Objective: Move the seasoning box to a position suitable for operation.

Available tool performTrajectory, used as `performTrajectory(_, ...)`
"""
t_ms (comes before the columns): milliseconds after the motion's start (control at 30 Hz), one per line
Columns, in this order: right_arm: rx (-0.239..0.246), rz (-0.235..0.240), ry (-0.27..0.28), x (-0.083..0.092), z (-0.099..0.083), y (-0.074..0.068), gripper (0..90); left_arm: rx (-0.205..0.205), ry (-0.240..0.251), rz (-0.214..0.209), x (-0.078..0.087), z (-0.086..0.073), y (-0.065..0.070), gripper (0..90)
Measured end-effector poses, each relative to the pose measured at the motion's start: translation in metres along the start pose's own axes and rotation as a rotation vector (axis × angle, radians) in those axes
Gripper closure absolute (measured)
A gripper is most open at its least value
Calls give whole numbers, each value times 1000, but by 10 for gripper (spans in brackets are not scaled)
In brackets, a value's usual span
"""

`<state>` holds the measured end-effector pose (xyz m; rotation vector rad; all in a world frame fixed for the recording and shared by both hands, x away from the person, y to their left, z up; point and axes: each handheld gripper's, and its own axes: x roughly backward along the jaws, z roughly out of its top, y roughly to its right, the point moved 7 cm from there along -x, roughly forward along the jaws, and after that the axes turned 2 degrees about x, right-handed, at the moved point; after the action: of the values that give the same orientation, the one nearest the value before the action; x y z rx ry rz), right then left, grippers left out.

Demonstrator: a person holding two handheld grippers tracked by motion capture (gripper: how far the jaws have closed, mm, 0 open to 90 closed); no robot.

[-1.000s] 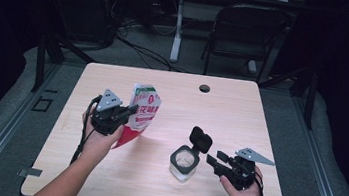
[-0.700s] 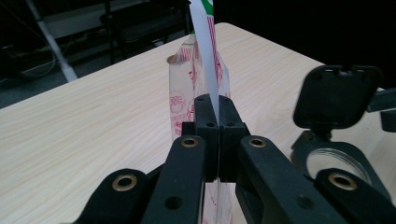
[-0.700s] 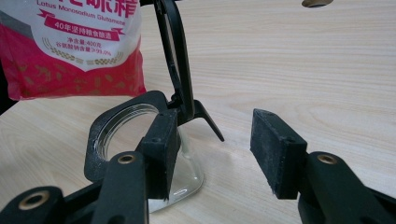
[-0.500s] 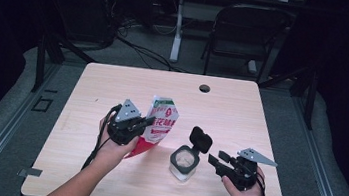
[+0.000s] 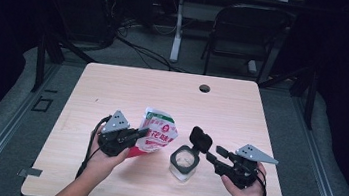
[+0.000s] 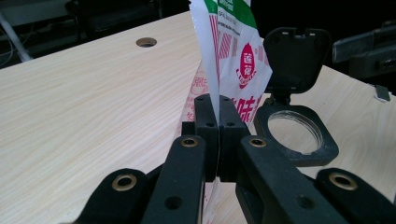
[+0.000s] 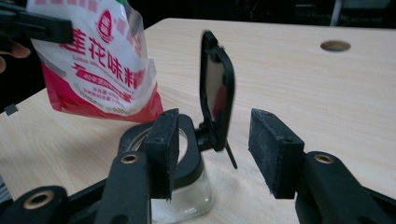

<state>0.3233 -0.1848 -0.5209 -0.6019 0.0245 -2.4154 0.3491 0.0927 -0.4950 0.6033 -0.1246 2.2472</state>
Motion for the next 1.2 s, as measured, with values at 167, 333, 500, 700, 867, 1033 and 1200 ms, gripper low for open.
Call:
performTrajectory(167,25,56,-2,4,11,-11,552,4,-2,-12,2,-7,2,900)
performTrajectory(333,56,112,-4,4,23,-24,538,11,7,-18,6,-15,1,900)
performTrajectory(500,95,174,-29,-8,35,-41,520,40,-8,-24,9,-26,-3,900)
performTrajectory(700,98,249,-58,-29,42,-61,515,36,-21,-40,6,-33,2,900)
performTrajectory(867,102,274,-77,-46,44,-70,530,36,-28,-62,0,-37,10,900)
performTrajectory(1033,129,296,-80,-58,46,-78,555,16,-48,-67,-6,-39,17,900)
performTrajectory(1200,150,304,-108,-67,47,-84,572,22,-44,-79,-9,-38,19,900)
